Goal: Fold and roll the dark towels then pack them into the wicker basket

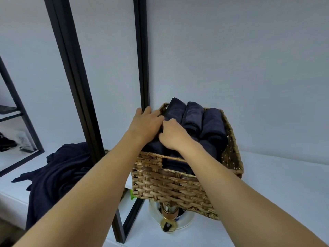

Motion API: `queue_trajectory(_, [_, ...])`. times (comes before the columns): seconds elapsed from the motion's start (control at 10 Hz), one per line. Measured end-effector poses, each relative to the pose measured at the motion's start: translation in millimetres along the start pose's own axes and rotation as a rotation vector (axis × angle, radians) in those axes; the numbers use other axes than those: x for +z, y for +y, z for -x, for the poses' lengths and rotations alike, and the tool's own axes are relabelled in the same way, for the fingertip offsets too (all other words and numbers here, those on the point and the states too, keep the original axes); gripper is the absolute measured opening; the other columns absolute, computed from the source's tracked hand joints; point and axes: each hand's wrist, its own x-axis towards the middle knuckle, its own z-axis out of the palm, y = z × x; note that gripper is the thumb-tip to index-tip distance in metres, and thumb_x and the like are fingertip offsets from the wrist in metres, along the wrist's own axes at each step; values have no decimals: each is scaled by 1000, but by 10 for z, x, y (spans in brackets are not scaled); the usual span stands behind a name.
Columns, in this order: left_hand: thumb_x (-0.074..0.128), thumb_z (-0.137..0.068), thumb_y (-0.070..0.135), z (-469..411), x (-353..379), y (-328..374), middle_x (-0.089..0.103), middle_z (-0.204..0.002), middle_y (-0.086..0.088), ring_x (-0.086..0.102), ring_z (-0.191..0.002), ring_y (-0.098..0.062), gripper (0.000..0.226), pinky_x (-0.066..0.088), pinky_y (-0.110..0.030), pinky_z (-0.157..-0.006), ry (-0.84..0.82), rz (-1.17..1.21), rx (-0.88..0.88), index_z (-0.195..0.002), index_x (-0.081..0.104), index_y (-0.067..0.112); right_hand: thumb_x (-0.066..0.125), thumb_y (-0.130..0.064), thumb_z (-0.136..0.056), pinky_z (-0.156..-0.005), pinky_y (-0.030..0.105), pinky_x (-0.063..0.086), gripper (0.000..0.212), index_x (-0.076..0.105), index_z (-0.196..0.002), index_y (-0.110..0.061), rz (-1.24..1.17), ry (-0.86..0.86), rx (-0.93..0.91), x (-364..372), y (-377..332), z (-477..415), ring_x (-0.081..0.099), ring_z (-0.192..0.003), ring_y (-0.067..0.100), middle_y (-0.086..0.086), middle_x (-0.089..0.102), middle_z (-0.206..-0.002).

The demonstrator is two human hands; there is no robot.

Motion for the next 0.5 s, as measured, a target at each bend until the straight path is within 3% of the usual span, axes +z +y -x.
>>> queue_trajectory(0.1, [39,-100,26,25,75,-42,57,-120,-2,43,-117,-27,25,31,-44,-95,-121,103,-50,-117,57,22,42,-14,-97,-78,33,38,37,45,-134,-8,42,-52,-31,116,33,11,53,-112,33,15,53,-130])
queue_trajectory(0.3, [24,-102,41,-4,66,-2,57,-126,-3,40,-119,-27,41,26,-48,-98,-368,72,-82,-122,57,29,45,-14,-97,-76,31,37,29,50,-125,-6,-6,-181,-28,39,124,4,55,-107,31,14,58,-123])
queue_trajectory(0.4, [26,-101,46,-64,6,11,57,-128,-3,37,-124,-28,42,22,-52,-102,-380,72,-134,-127,56,34,59,-25,-93,-87,33,45,42,52,-132,-10,-136,-106,-29,-186,248,139,57,-108,25,6,61,-118])
queue_trajectory(0.5, [40,-99,43,-195,-84,122,62,-119,-2,42,-122,-28,34,29,-48,-101,-209,295,-201,-117,64,28,57,-34,-95,-83,33,54,27,64,-116,-18,-488,90,35,-453,433,337,64,-91,15,-3,68,-99])
